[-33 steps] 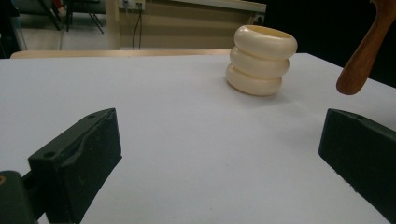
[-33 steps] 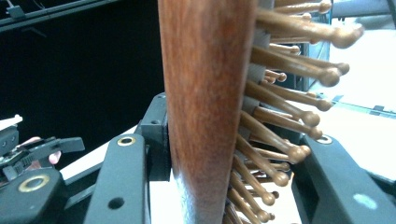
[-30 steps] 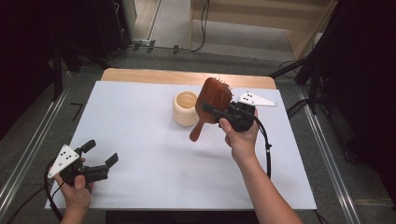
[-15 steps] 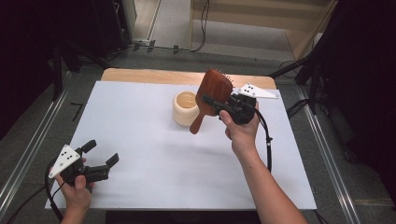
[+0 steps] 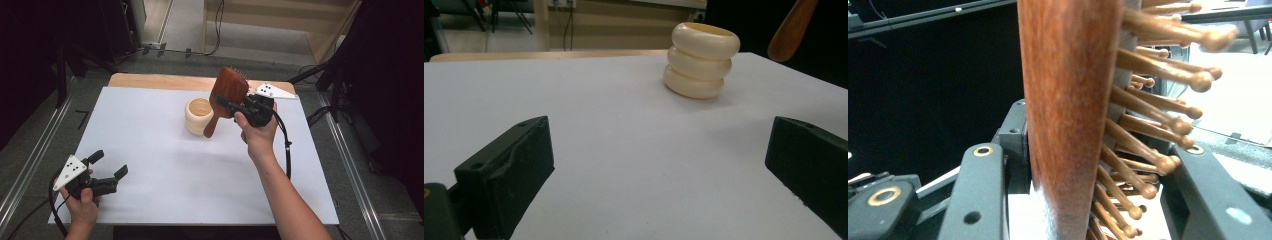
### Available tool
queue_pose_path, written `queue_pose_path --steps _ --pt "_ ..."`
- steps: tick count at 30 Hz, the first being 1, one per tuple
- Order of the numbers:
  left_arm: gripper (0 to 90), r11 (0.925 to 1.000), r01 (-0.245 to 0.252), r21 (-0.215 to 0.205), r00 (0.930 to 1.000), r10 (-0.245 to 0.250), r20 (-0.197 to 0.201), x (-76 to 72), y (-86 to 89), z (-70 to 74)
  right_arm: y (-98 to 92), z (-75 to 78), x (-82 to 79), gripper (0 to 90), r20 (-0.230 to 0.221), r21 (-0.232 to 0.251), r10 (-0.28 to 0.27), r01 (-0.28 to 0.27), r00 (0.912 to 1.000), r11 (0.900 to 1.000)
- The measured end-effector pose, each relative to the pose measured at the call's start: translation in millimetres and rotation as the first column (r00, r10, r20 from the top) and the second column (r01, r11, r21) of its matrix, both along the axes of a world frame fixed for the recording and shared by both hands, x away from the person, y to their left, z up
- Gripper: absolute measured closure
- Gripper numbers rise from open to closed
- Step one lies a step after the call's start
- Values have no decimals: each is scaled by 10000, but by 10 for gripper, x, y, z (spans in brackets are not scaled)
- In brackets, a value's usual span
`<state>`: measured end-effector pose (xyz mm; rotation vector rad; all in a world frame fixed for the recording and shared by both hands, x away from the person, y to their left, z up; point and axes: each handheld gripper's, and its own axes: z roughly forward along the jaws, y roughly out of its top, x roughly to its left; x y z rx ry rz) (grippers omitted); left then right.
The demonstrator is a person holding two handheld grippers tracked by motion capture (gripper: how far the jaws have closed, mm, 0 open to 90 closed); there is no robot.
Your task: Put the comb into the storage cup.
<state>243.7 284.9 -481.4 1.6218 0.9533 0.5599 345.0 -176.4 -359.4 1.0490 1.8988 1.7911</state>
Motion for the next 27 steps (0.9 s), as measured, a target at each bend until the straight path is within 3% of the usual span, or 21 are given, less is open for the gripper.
queue_pose_path --steps 27 --pt "0 9999 -24 -105 10000 24 63 -8 14 3 58 184 206 520 298 20 -304 303 9991 9995"
